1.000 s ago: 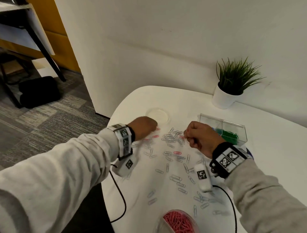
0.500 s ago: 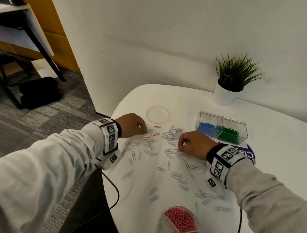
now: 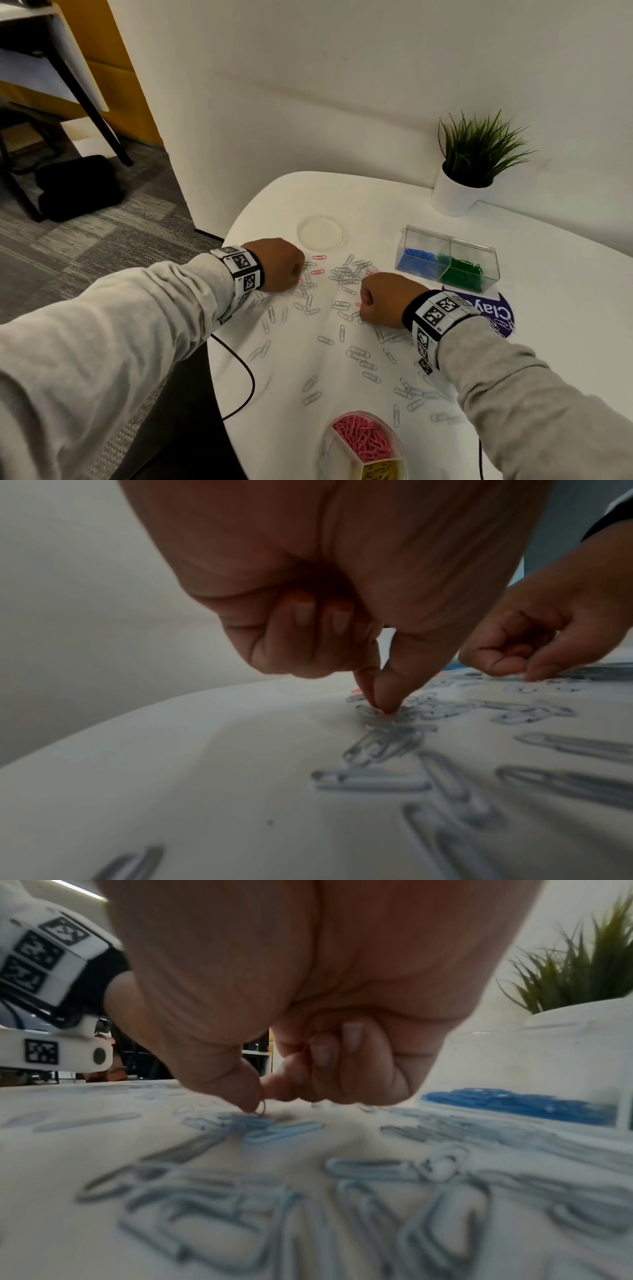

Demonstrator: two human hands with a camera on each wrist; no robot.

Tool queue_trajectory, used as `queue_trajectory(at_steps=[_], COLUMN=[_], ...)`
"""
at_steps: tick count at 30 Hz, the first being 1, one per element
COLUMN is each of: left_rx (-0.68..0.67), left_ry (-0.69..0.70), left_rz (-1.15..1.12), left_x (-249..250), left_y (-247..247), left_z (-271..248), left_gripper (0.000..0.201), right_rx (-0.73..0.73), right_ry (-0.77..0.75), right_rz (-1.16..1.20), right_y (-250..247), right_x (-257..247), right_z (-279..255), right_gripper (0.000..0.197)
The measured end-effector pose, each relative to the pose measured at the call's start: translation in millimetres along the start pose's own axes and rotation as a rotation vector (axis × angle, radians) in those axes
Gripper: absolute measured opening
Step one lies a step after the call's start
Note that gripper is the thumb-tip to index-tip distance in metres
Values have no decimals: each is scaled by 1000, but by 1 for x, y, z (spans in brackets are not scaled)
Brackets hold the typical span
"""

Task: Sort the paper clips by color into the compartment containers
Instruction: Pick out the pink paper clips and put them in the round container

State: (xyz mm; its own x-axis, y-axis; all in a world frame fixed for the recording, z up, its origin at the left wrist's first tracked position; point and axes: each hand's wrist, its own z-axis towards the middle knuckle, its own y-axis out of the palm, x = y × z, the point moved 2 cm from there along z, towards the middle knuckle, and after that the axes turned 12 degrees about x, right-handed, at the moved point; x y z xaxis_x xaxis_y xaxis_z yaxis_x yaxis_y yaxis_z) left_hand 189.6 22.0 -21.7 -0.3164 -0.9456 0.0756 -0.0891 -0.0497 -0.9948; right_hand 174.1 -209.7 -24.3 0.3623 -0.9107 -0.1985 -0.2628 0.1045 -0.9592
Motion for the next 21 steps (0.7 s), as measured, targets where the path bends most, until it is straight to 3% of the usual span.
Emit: queue_trajectory(at_steps=[5,9,13,17,21], left_rx=[-66,-106,-55,50,-54], left_ry=[-8,3,36,84,209], left_rz=[69,101,82,-107,-201], left_x=[8,10,14,34,71], left_y=[4,4,-4,-28,-45], left_z=[-4,-3,-7,-27,-64], left_gripper=[23,31,28,12,13], right_rx=[148,113,48,111,227], right_ry=[-22,-187,-324,-318,-275], right_rz=[201,201,180,234,326], right_y=[-36,-50,-21,7,13], right_x=[-10,-42,-61,-61,-52], right_z=[-37,-104,-154,-172,-181], right_gripper=[10,10,4,4,19])
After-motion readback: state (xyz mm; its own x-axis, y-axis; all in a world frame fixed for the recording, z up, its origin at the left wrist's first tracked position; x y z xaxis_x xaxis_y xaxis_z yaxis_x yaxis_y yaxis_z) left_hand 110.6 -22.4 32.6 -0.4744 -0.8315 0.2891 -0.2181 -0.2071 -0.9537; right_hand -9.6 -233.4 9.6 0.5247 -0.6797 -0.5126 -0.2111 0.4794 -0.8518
